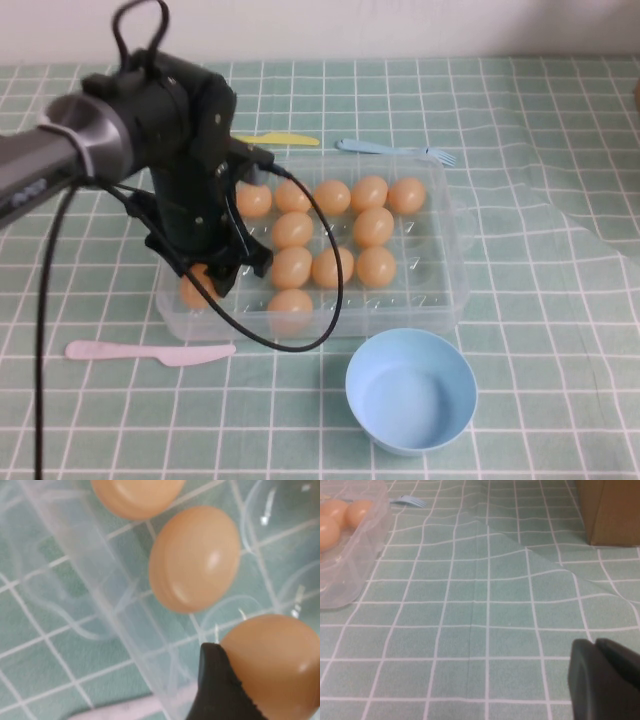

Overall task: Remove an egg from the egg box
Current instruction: Pick up the egg from the plastic box, then place the egg in the bowl

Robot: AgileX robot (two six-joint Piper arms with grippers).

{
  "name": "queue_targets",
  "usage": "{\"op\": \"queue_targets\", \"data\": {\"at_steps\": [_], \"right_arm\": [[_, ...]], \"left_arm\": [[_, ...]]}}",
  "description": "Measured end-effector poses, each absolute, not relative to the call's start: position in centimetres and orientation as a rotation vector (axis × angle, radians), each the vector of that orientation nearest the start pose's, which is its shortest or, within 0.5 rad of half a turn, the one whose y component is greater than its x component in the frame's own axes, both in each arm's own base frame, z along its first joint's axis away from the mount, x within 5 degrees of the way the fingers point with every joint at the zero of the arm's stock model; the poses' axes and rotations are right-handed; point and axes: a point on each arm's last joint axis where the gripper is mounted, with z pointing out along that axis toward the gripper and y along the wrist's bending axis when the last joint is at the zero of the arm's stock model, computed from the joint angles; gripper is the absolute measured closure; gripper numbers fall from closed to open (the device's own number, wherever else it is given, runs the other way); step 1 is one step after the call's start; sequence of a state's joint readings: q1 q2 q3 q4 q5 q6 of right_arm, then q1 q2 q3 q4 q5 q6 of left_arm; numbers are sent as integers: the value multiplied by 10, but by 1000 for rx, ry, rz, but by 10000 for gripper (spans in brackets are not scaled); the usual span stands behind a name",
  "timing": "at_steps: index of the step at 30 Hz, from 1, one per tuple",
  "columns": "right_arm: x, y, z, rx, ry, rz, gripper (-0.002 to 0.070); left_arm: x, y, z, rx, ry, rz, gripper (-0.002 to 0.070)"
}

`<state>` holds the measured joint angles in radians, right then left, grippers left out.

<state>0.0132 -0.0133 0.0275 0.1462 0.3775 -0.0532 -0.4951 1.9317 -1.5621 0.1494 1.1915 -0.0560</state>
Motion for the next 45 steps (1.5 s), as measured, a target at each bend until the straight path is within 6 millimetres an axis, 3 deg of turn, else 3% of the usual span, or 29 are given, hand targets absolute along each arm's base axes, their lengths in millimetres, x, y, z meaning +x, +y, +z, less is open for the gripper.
{"op": "queue_targets", "data": {"at_steps": [5, 10, 15, 21, 25, 30, 37, 45], "right_arm": [[52, 6, 171, 28, 1873, 116, 694], [52, 6, 171, 28, 1873, 116, 694], [52, 6, 171, 28, 1873, 116, 694], [52, 6, 171, 28, 1873, 116, 694], [52, 6, 171, 28, 1873, 116, 694], [52, 6, 171, 28, 1873, 116, 694], [52, 6, 171, 28, 1873, 116, 694], [52, 6, 171, 28, 1873, 116, 694]], "left_arm": [[332, -176, 276, 776, 2821, 119, 333], [305, -198, 305, 1117, 2634, -42, 333], [273, -243, 309, 1396, 2469, -246, 333], [234, -279, 308, 1606, 2368, -289, 334], [217, -296, 303, 1694, 2338, -309, 334], [214, -307, 288, 1729, 2372, -301, 335], [228, -320, 249, 1715, 2437, -242, 335], [246, -321, 215, 1507, 2630, -127, 335]]}}
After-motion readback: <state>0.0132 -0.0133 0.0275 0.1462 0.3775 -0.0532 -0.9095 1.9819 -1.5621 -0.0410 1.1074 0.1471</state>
